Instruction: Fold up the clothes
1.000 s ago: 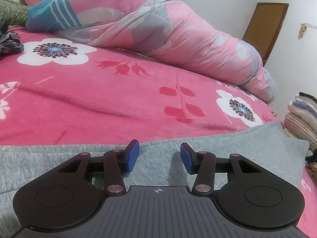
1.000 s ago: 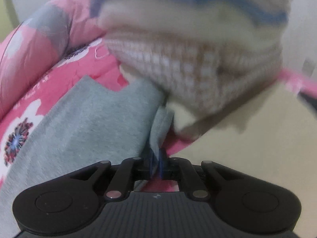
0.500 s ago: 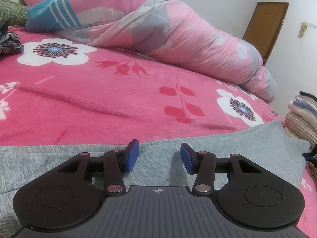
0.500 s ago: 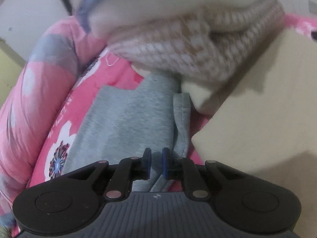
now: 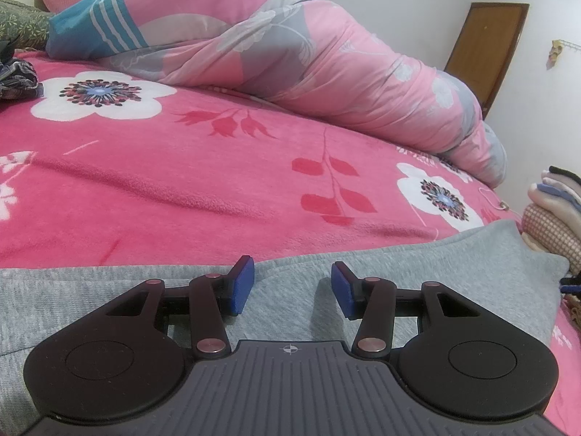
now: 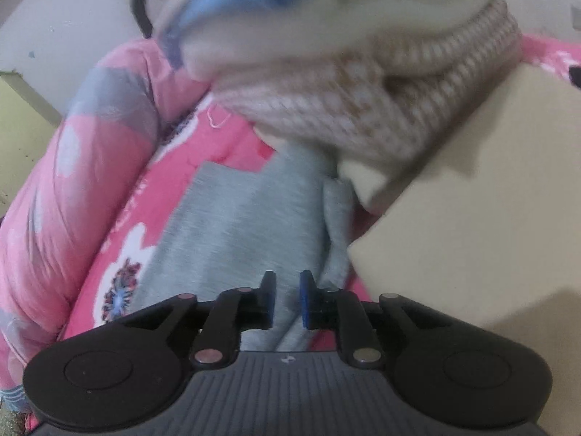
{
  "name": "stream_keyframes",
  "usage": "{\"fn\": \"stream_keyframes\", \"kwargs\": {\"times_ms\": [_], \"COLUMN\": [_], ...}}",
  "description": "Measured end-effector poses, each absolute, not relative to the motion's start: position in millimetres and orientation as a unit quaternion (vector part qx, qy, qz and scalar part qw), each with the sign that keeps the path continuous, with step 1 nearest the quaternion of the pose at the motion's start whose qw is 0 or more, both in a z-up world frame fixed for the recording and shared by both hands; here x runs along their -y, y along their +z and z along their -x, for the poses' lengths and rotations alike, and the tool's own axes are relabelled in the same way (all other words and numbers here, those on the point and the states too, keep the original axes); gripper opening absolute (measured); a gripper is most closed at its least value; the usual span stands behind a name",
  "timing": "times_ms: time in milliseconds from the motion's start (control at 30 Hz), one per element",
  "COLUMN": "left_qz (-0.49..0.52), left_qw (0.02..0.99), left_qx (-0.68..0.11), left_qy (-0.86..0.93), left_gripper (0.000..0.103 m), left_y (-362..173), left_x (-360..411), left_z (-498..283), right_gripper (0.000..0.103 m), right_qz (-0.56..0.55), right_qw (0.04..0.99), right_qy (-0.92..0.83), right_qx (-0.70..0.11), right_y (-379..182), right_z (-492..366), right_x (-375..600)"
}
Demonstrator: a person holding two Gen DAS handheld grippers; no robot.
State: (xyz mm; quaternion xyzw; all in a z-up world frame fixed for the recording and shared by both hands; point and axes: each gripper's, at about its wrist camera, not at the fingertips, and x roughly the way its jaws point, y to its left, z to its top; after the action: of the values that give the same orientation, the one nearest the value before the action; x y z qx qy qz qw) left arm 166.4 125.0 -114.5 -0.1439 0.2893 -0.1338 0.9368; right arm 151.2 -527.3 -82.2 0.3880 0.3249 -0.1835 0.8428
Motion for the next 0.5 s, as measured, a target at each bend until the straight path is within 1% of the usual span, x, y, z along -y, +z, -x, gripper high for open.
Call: {"fn": "stream_keyframes", "kwargs": {"times_ms": [167, 233, 300, 367, 400, 433, 467, 500], "left_qz": [0.143, 0.143, 0.143, 0.143, 0.143, 0.143, 0.143, 0.143], "left_qw": [0.937, 0.937, 0.937, 0.937, 0.937, 0.937, 0.937, 0.937], "left_qx": [-0.289, -0.289, -0.289, -0.289, -0.289, -0.289, -0.289, -0.289], "left_qy": [-0.134, -0.133, -0.133, -0.133, -0.133, -0.133, -0.133, -0.133], "left_gripper": [0.049, 0.049, 0.049, 0.049, 0.049, 0.049, 0.049, 0.049], "left_y": [-115, -115, -115, -115, -115, -115, -115, -115], "left_x": [-125, -124, -124, -124, -124, -124, -124, -124], "left_z": [-167, -166, -166, -166, -166, -166, -166, -166], "right_gripper": [0.016, 0.024, 0.028, 0.028, 0.032, 0.039, 0.040, 0.035], "right_qz": [-0.376, -0.375, -0.372, -0.371, -0.374, -0.381, -0.384, -0.379], "right_qw": [0.836, 0.835, 0.834, 0.829, 0.826, 0.823, 0.822, 0.825], "right_qy": [-0.196, -0.195, -0.199, -0.205, -0.209, -0.207, -0.201, -0.195], "right_qx": [-0.348, -0.352, -0.354, -0.364, -0.367, -0.367, -0.370, -0.372], "right_y": [-87, -85, -83, -83, -83, -83, -81, -80], "right_z": [-161, -161, -161, -162, -160, -163, -166, -173], "right_x": [527, 525, 520, 521, 523, 523, 524, 522]}}
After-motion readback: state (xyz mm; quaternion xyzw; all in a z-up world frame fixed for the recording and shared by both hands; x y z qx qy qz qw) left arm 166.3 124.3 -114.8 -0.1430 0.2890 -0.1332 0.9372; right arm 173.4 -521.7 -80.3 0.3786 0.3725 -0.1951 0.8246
